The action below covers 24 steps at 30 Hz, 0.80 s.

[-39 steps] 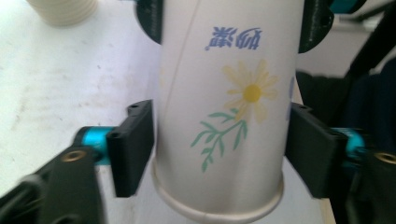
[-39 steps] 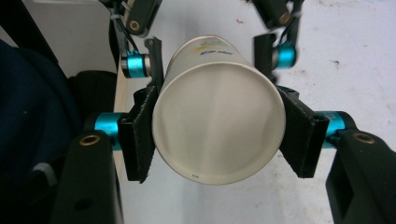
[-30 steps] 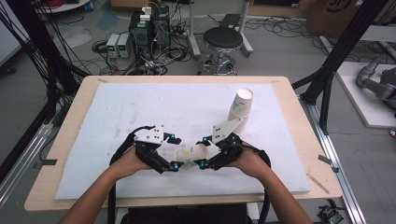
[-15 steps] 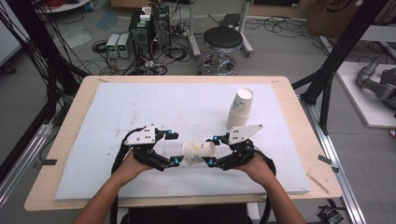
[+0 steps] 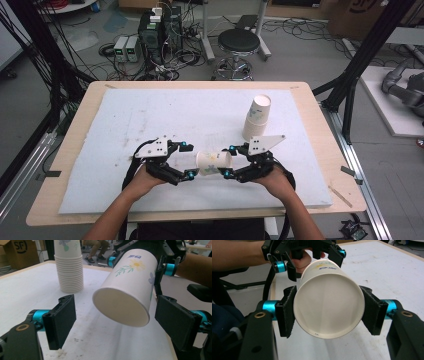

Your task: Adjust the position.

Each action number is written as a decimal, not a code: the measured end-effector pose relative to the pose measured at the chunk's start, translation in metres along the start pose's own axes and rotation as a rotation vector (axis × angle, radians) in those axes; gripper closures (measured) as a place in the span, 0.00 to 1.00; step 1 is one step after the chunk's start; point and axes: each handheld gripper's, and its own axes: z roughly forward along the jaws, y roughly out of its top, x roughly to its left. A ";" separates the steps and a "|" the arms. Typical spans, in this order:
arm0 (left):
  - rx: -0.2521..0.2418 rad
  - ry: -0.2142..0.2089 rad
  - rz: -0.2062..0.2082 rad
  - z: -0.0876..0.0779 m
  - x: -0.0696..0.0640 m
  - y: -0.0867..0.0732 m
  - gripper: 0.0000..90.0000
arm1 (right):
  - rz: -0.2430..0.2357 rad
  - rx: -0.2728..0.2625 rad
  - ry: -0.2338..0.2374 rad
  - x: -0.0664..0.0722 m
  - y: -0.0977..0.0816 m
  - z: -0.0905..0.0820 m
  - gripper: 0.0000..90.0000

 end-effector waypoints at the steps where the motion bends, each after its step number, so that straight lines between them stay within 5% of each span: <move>1: -0.003 -0.003 -0.001 0.001 0.000 0.000 0.19 | -0.001 0.000 0.000 0.000 0.000 0.000 0.41; 24: -0.040 -0.098 0.064 0.015 -0.004 -0.001 0.20 | 0.024 -0.066 0.069 0.001 0.002 0.001 0.41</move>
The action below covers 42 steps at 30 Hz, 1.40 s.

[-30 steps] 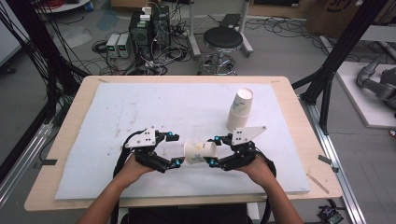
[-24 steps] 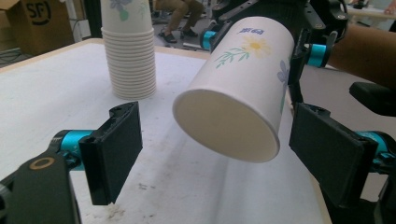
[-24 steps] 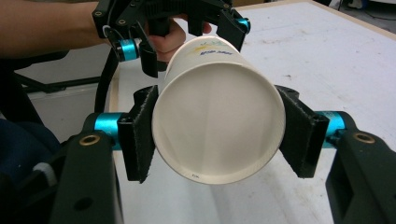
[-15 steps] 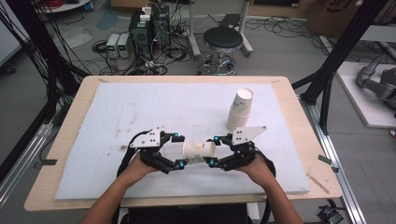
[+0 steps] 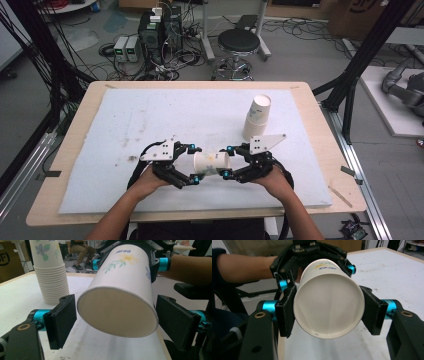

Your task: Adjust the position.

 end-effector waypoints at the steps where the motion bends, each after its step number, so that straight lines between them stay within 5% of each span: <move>1: 0.000 -0.003 0.000 0.000 0.000 0.000 0.20 | 0.002 -0.008 0.004 0.000 0.000 0.000 0.41; 21: -0.034 -0.024 -0.015 -0.007 0.001 0.002 0.37 | 0.027 -0.017 0.022 -0.002 -0.002 -0.001 0.41; 27: -0.030 -0.022 -0.030 -0.008 0.002 0.003 0.38 | 0.060 -0.023 -0.008 0.000 0.000 0.002 0.23; 34: 0.048 0.000 -0.012 -0.013 0.002 0.013 0.38 | 0.018 0.008 -0.037 0.003 0.006 -0.003 0.21; 42: 0.204 0.018 -0.008 -0.017 0.004 0.031 0.39 | -0.082 0.109 -0.150 0.006 0.016 0.000 0.21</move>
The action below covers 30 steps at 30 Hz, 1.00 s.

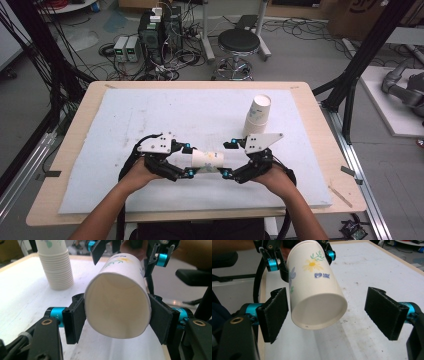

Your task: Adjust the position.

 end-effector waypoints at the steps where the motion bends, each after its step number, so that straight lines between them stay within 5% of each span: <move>1: 0.013 -0.001 0.001 -0.001 0.000 0.001 0.39 | -0.008 0.005 0.000 0.000 0.001 0.001 0.21; 30: 0.450 0.053 0.098 0.007 0.001 0.039 0.39 | -0.104 0.205 0.019 0.002 0.014 0.023 0.22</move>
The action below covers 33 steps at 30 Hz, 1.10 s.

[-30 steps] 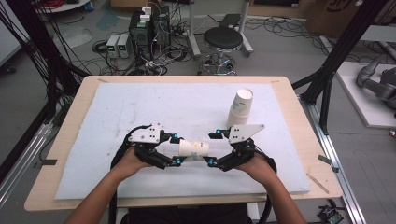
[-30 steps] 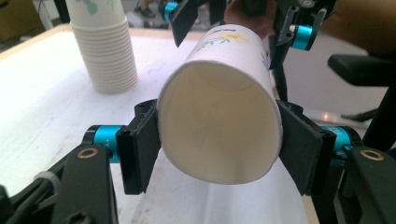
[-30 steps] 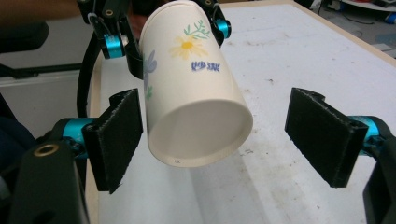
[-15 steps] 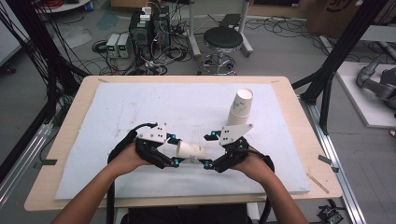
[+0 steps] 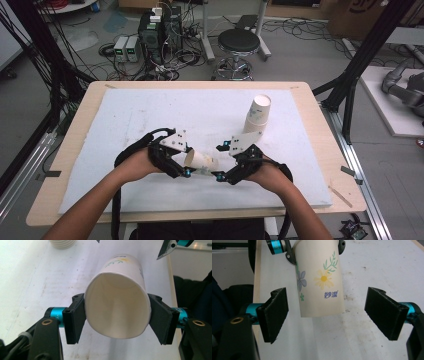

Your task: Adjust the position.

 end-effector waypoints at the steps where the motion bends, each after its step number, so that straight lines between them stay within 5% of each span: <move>1: 0.011 -0.001 0.003 0.000 0.000 0.001 0.39 | -0.002 0.007 -0.004 0.000 0.000 0.001 0.21; 9: 0.083 -0.020 0.032 0.001 0.001 0.010 0.39 | -0.016 0.053 0.006 0.001 0.005 0.008 0.22; 21: 0.095 -0.039 0.026 0.010 -0.001 0.012 0.39 | -0.068 0.143 0.024 0.006 0.015 0.032 0.22; 29: 0.097 -0.038 0.034 0.011 -0.002 0.013 0.38 | -0.093 0.222 0.036 0.009 0.016 0.046 0.40; 33: 0.095 -0.035 0.033 0.011 -0.003 0.014 0.37 | -0.098 0.223 0.034 0.009 0.016 0.048 0.40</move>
